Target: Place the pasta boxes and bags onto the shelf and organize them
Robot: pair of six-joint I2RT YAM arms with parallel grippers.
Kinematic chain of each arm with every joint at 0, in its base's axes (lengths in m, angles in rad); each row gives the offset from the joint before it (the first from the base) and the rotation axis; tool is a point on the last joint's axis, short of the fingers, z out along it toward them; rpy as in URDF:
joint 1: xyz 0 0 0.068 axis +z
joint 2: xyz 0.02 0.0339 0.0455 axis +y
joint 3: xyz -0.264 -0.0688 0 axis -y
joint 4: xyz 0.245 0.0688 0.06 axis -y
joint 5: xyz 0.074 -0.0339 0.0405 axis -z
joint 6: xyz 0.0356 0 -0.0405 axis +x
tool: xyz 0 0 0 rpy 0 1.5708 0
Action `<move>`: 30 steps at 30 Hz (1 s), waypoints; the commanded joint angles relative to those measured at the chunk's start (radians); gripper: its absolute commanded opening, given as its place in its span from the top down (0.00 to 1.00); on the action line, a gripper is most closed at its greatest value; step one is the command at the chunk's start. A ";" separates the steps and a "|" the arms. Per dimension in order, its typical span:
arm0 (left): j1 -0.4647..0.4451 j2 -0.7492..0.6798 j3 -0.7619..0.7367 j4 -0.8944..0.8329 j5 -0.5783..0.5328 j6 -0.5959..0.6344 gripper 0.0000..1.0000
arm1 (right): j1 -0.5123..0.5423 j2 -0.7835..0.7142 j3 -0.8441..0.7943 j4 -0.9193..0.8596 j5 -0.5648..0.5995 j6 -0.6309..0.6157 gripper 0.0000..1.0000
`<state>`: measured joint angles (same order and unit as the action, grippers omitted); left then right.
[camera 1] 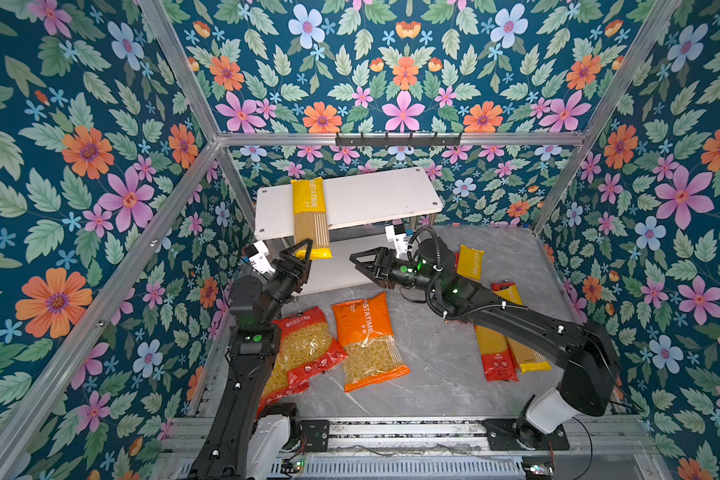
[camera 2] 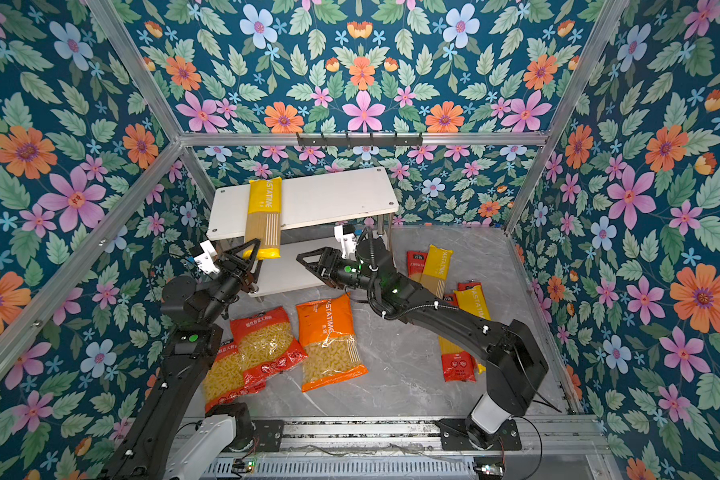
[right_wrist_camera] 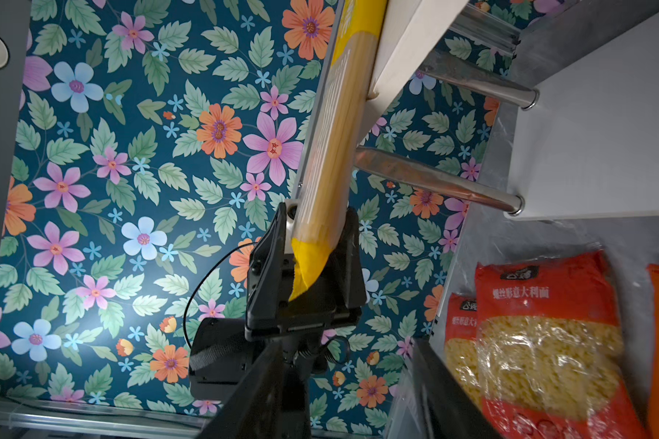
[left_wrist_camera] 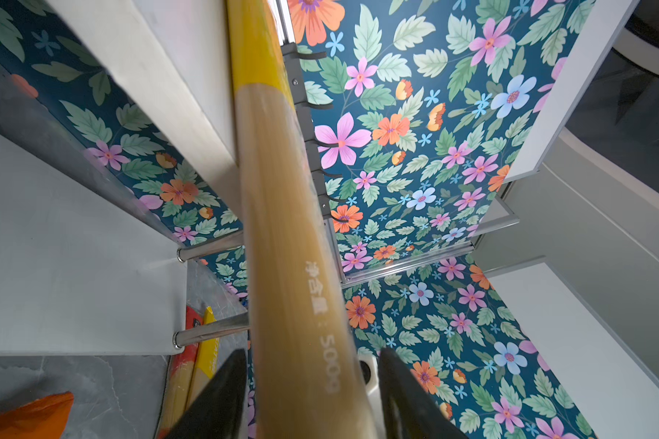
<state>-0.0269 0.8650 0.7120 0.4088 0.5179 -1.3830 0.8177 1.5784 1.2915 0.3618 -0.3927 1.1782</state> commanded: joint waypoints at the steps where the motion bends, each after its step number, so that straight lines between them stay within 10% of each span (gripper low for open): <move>1: -0.010 -0.002 0.012 -0.017 -0.051 0.016 0.55 | 0.000 -0.047 -0.057 -0.034 0.059 -0.074 0.45; 9: 0.014 -0.002 0.140 -0.235 -0.086 0.095 1.00 | -0.004 -0.107 -0.162 -0.056 0.085 -0.105 0.45; 20: 0.352 0.155 0.383 -0.265 0.370 0.089 1.00 | -0.019 -0.171 -0.276 -0.054 0.113 -0.130 0.45; 30: 0.389 0.152 0.306 -0.173 0.401 0.081 1.00 | -0.080 -0.245 -0.374 -0.042 0.097 -0.124 0.46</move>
<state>0.3584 1.0332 1.0336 0.0895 0.9157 -1.3342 0.7460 1.3582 0.9272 0.2966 -0.3004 1.0523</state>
